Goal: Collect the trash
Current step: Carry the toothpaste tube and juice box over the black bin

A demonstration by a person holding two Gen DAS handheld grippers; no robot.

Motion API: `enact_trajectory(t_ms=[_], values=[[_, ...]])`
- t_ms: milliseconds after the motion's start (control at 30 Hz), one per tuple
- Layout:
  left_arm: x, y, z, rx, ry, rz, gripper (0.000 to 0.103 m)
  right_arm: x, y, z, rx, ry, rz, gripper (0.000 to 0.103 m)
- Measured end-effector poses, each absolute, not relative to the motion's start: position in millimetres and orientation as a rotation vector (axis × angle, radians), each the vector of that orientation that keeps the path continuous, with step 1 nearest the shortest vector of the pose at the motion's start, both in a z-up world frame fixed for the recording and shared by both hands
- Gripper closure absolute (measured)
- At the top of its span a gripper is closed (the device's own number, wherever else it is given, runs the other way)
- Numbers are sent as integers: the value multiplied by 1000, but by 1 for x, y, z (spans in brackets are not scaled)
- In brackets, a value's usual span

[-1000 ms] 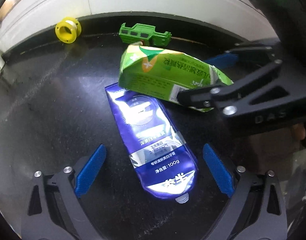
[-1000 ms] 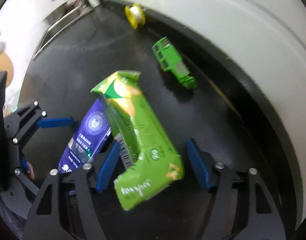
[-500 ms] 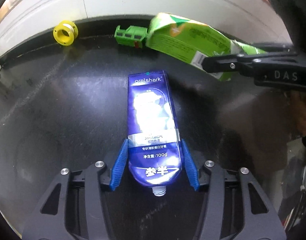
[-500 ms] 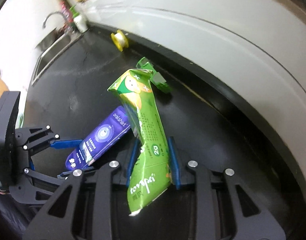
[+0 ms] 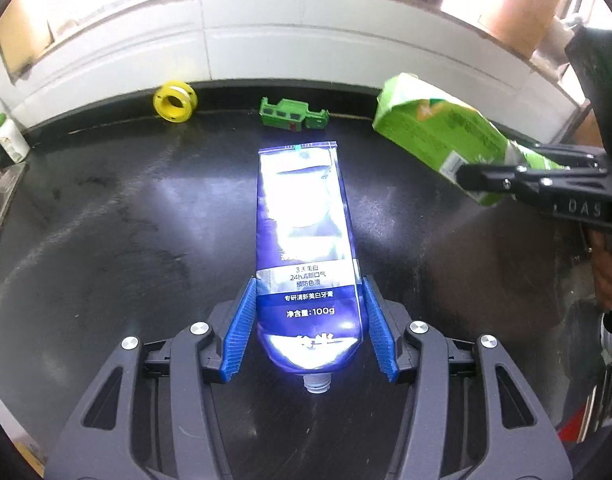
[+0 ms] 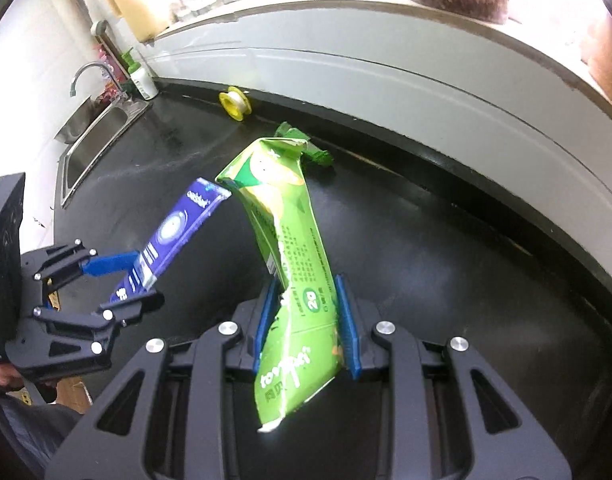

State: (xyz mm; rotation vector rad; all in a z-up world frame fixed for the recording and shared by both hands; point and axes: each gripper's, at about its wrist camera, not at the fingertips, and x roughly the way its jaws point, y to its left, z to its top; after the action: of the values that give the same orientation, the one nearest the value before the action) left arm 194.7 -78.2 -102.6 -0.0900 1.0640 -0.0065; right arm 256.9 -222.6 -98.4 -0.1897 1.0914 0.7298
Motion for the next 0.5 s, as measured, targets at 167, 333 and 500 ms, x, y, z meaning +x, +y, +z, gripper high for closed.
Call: enact_trajectory(t_ms=[167, 333, 500], values=[[167, -71, -87, -87, 1036, -6, 52, 224, -217, -85, -201, 1069, 713, 73], [131, -57, -79, -95, 1021, 4, 52, 186, -208, -76, -197, 1065, 720, 73], [84, -42, -69, -95, 1018, 21, 52, 141, -188, -74, -225, 1073, 744, 73]])
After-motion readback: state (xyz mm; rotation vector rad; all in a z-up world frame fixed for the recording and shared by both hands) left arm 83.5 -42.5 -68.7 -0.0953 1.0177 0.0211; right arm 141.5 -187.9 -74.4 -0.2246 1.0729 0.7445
